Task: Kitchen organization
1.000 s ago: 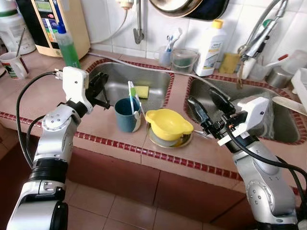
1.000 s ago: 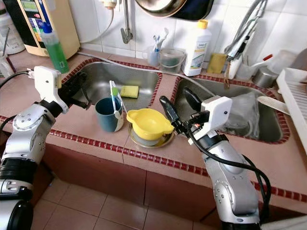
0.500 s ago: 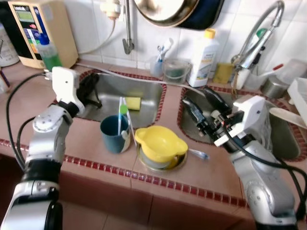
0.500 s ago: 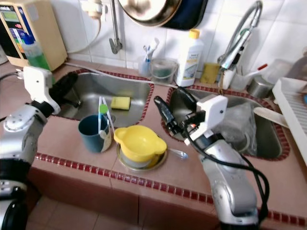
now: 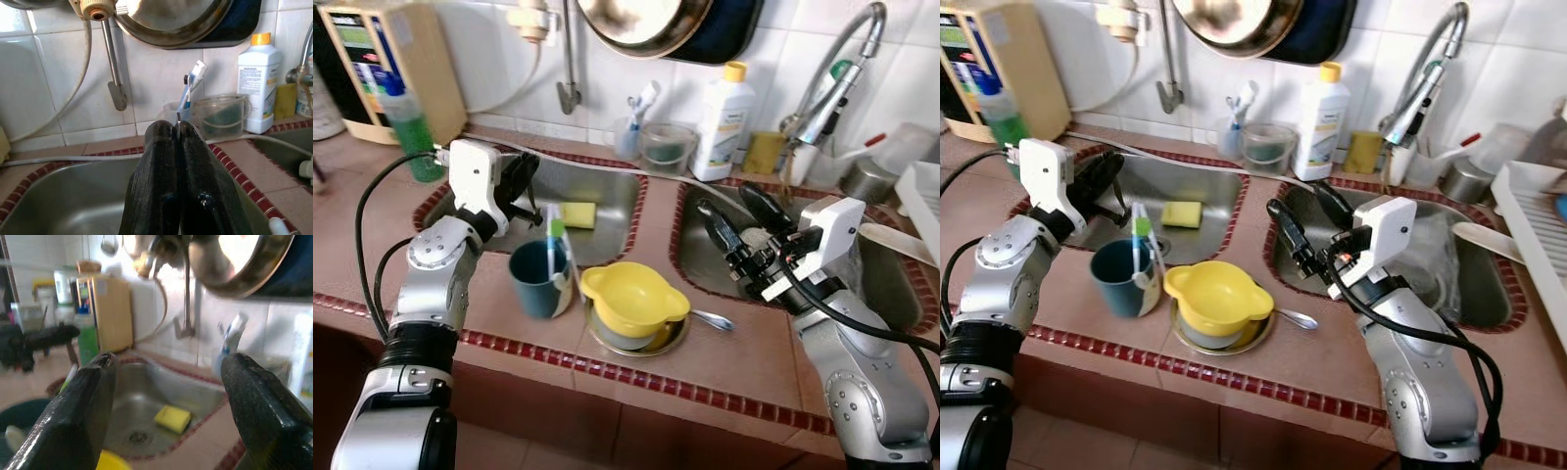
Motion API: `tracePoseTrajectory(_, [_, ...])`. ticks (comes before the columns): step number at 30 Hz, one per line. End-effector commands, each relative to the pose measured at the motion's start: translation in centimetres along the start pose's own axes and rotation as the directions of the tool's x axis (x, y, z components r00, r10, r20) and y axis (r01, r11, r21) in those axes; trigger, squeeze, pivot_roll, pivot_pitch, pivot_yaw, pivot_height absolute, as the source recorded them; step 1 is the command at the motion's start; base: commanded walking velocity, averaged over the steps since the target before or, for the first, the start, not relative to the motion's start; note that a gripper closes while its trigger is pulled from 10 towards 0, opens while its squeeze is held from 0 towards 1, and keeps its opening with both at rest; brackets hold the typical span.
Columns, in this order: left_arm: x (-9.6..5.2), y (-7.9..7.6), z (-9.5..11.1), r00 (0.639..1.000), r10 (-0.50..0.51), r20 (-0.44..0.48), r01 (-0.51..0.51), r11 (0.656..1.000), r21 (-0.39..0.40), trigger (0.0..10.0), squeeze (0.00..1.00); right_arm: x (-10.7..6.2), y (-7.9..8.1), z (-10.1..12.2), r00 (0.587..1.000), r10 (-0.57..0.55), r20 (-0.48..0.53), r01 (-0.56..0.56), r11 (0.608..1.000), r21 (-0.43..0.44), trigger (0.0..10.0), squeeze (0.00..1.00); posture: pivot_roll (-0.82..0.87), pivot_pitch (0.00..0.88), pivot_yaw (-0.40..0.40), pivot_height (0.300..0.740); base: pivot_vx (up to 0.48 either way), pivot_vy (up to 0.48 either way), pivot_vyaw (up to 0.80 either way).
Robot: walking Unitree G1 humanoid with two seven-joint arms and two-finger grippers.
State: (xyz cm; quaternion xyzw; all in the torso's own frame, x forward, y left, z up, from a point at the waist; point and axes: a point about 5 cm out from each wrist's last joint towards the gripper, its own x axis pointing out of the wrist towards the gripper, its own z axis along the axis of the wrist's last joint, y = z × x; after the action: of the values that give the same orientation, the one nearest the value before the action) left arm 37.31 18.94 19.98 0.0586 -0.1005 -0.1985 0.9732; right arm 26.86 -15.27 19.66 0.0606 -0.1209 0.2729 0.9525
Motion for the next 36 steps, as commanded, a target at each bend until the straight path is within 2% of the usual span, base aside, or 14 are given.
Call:
tracePoseTrajectory(1, [1.2, -0.7, 0.7, 0.999, -0.041, 0.011, 0.041, 0.998, 0.037, 10.0, 0.00, -0.4, -0.2, 0.2, 0.999, -0.019, -0.031, 0.019, 0.999, -0.027, 10.0, 0.00, -0.07, 0.012, 0.003, 0.740, 0.000, 0.000, 0.00])
tracePoseTrajectory(8, [2.7, -1.8, 0.6, 0.998, -0.066, -0.002, 0.066, 0.998, 0.004, 10.0, 0.00, -2.1, -0.2, -0.1, 0.993, -0.057, -0.106, 0.052, 0.997, -0.052, 10.0, 0.00, -0.11, 0.043, 0.015, 0.740, 0.000, 0.000, 0.00])
tracePoseTrajectory(11, [3.2, -2.2, 0.4, 0.996, -0.082, -0.019, 0.082, 0.997, -0.002, 10.0, 0.00, -2.9, 0.3, -0.3, 0.988, -0.057, -0.144, 0.051, 0.998, -0.043, 10.0, 0.00, -0.13, 0.061, 0.022, 0.740, 0.000, 0.000, 0.00])
tracePoseTrajectory(15, [4.0, -2.5, 0.6, 0.993, -0.115, -0.034, 0.116, 0.993, 0.014, 10.0, 0.00, -3.9, 1.3, 0.1, 0.982, -0.009, -0.191, -0.002, 0.998, -0.059, 10.0, 0.00, -0.16, 0.082, 0.034, 0.740, 0.000, 0.000, 0.00])
tracePoseTrajectory(19, [4.6, -2.4, 1.6, 0.991, -0.133, -0.022, 0.134, 0.991, 0.015, 10.0, 0.00, -4.6, 2.4, 0.9, 0.976, 0.051, -0.211, -0.067, 0.995, -0.068, 10.0, 0.00, -0.19, 0.109, 0.043, 0.740, 0.000, 0.000, 0.00])
tracePoseTrajectory(24, [5.1, -2.3, 2.3, 0.988, -0.151, -0.022, 0.151, 0.988, 0.017, 10.0, 0.00, -5.1, 3.0, 1.4, 0.972, 0.072, -0.224, -0.087, 0.994, -0.059, 10.0, 0.00, -0.20, 0.130, 0.049, 0.740, 0.000, 0.000, 0.00])
tracePoseTrajectory(32, [5.4, -1.7, 3.0, 0.991, -0.133, -0.014, 0.133, 0.991, -0.018, 10.0, 0.00, -5.4, 3.4, 1.6, 0.970, 0.078, -0.230, -0.090, 0.995, -0.043, 10.0, 0.00, -0.20, 0.142, 0.061, 0.740, 0.000, 0.000, 0.00])
tracePoseTrajectory(33, [5.4, -1.4, 2.9, 0.993, -0.118, -0.017, 0.117, 0.992, -0.045, 10.0, 0.00, -5.3, 3.5, 1.7, 0.971, 0.082, -0.223, -0.092, 0.995, -0.034, 10.0, 0.00, -0.20, 0.141, 0.062, 0.740, 0.000, 0.000, 0.00])
tracePoseTrajectory(36, [5.3, -0.9, 3.1, 0.995, -0.102, -0.021, 0.101, 0.994, -0.046, 10.0, 0.00, -5.2, 3.5, 1.9, 0.974, 0.088, -0.209, -0.093, 0.996, -0.014, 10.0, 0.00, -0.20, 0.141, 0.062, 0.740, 0.000, 0.000, 0.00])
